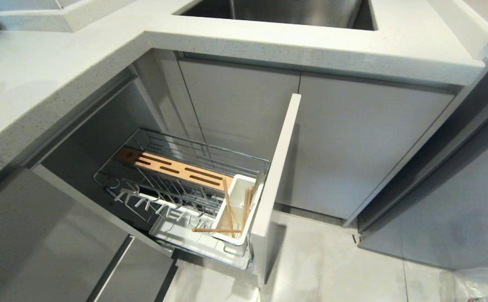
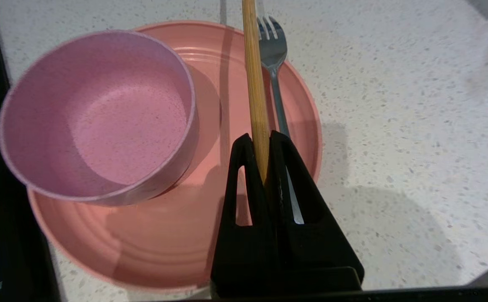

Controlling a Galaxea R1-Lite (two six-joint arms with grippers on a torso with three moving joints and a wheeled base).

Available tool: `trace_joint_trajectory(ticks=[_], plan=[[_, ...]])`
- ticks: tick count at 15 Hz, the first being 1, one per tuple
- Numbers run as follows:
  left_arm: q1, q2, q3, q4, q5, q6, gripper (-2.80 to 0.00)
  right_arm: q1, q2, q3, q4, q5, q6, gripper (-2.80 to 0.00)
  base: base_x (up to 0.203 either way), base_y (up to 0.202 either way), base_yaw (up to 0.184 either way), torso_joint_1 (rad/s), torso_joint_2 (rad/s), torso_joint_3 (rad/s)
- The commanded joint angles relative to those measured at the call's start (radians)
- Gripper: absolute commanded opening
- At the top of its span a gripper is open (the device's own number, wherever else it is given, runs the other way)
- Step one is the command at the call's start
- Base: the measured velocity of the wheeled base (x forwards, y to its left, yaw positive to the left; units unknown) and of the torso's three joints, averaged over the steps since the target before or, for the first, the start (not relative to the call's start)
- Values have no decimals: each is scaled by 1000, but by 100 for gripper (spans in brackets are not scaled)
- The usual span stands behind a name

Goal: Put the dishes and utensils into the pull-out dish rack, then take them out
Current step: Take the chopsticks out of the cupboard

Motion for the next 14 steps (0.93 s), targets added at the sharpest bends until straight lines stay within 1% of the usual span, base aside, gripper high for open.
trace_joint_trajectory(ticks=[1, 14], plan=[[2, 34, 0, 3, 3, -2, -280, 0, 0, 2, 0, 0, 1, -280, 0, 0, 0, 0, 0, 0], [0, 62, 11, 9, 16, 1, -280, 0, 0, 2, 0, 0, 0, -280, 0, 0, 0, 0, 0, 0]])
